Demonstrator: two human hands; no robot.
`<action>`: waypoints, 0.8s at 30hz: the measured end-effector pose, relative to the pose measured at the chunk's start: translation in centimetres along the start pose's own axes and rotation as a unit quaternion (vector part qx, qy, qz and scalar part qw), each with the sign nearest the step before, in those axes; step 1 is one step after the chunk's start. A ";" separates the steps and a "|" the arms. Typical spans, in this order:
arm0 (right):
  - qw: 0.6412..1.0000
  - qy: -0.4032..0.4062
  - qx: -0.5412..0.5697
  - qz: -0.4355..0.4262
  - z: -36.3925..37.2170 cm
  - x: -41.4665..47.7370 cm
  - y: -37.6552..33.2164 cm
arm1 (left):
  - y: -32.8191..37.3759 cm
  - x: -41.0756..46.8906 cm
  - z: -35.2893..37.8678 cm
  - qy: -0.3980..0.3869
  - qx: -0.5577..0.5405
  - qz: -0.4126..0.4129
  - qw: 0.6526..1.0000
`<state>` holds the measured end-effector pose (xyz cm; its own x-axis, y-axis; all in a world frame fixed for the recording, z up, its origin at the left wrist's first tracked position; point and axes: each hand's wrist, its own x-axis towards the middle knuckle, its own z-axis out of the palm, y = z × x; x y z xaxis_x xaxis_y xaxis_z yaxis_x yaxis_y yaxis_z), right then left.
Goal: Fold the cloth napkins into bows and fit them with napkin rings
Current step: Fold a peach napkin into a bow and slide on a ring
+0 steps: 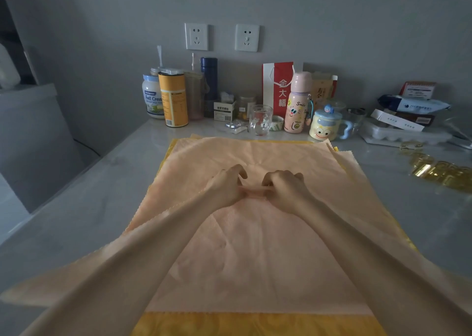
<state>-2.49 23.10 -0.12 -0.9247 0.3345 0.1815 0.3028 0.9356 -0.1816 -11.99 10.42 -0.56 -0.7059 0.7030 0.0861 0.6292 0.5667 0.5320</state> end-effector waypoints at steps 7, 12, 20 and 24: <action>0.991 0.099 -0.058 -0.074 0.2 -2.3 0.4 | 0.5 -2.3 0.4 0.107 0.132 0.082 0.982; 0.989 0.080 -0.068 -0.101 1.2 -3.5 0.9 | -0.4 -4.1 0.1 0.045 0.235 0.128 0.963; 0.978 0.072 -0.166 -0.101 0.4 -4.4 0.9 | -0.1 -4.2 0.4 0.089 0.288 0.191 0.934; 0.982 0.083 -0.154 -0.073 0.2 -4.4 0.2 | 0.5 -4.0 0.6 0.096 0.279 0.177 0.939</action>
<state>1.54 21.79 -1.19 -0.9210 0.1845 0.3432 0.2489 0.9562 0.1541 -8.69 8.15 -1.11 -0.4320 0.8301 0.3527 0.8705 0.4860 -0.0775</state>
